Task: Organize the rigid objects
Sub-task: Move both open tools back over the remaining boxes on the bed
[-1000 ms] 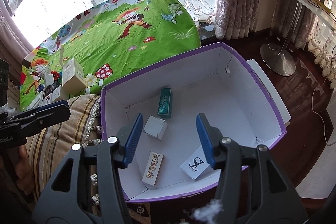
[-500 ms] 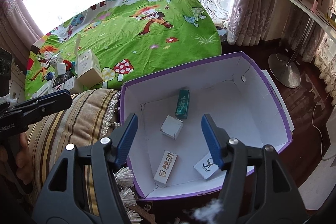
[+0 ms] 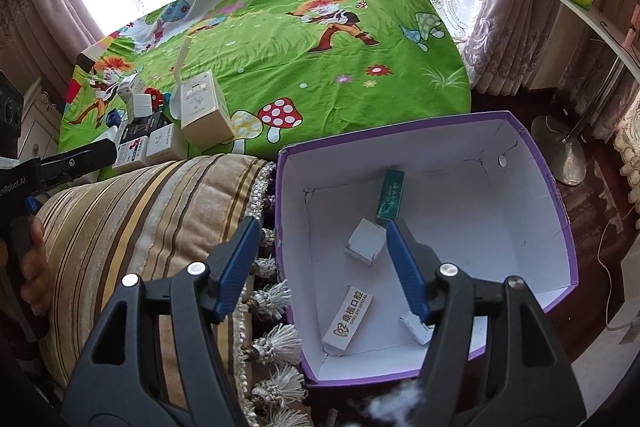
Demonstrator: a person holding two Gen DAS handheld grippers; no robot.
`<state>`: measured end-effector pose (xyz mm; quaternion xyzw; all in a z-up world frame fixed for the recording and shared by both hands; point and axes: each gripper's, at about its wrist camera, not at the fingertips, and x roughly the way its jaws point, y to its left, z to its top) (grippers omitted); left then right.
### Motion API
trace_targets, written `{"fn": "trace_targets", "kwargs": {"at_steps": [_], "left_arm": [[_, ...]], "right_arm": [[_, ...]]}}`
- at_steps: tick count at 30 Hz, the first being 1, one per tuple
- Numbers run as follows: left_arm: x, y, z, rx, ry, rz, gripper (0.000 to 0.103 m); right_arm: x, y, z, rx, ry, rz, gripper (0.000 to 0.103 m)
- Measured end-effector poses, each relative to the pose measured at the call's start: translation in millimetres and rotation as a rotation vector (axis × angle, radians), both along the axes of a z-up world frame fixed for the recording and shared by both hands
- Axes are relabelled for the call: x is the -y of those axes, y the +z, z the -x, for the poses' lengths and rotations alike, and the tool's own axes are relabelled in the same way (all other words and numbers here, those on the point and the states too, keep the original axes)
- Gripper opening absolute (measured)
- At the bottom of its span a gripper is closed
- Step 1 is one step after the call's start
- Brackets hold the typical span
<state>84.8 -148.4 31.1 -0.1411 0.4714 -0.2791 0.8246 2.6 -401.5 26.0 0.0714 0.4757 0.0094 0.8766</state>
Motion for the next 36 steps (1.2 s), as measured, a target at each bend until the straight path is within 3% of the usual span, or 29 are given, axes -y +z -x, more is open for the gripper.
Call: {"fn": "trace_targets", "kwargs": {"at_steps": [19,36], "left_arm": [[-110,-19,-6,-0.061,0.207,0.014,0.052],[-119,-14,-52,-0.083,0.199,-0.042,0.054]], "right_arm": [[-56,-1,-30,-0.028,0.132,0.017,0.07],[-123,11,-91,-0.01,0.294,0.046,0.071]]}}
